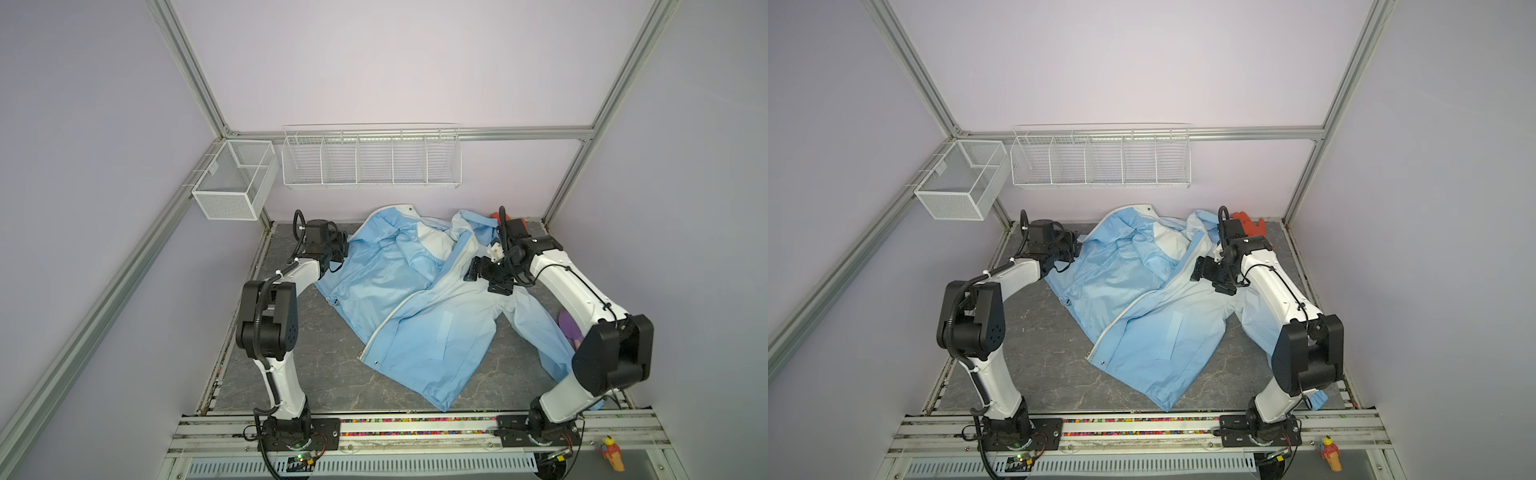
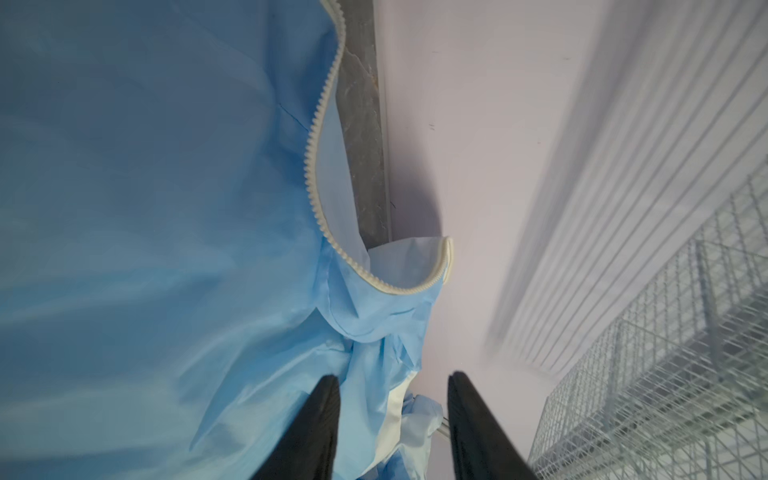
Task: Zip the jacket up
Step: 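Hold the zipper edge up with the left gripper while right holds the front panel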
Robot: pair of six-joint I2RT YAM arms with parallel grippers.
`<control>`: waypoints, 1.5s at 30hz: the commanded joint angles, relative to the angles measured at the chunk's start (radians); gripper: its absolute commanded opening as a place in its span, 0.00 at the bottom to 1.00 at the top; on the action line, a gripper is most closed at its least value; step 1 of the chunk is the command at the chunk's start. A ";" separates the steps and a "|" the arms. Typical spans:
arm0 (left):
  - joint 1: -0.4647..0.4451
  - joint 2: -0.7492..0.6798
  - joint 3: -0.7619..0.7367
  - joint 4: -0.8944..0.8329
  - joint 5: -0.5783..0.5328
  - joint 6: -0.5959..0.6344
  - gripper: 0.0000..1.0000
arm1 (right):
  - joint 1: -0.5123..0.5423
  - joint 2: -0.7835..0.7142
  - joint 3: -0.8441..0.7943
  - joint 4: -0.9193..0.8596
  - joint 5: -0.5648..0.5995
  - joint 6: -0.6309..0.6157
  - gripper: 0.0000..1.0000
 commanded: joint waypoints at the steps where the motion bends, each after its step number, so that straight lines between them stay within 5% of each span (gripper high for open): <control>1: 0.011 0.043 0.076 0.072 0.020 -0.062 0.45 | 0.001 -0.038 0.011 -0.062 0.038 -0.012 0.88; 32: 0.027 0.320 0.279 0.045 0.086 -0.136 0.46 | 0.002 0.015 0.071 -0.064 0.044 0.027 0.86; 35: 0.027 0.332 0.304 0.025 0.084 -0.120 0.37 | 0.002 0.012 0.070 -0.063 0.043 0.027 0.86; 39: 0.027 0.348 0.340 0.035 0.115 -0.118 0.00 | 0.002 0.010 0.059 -0.053 0.038 0.029 0.86; 45: 0.011 0.228 0.398 -0.132 0.136 -0.014 0.00 | 0.003 0.020 0.019 -0.004 0.024 0.026 0.85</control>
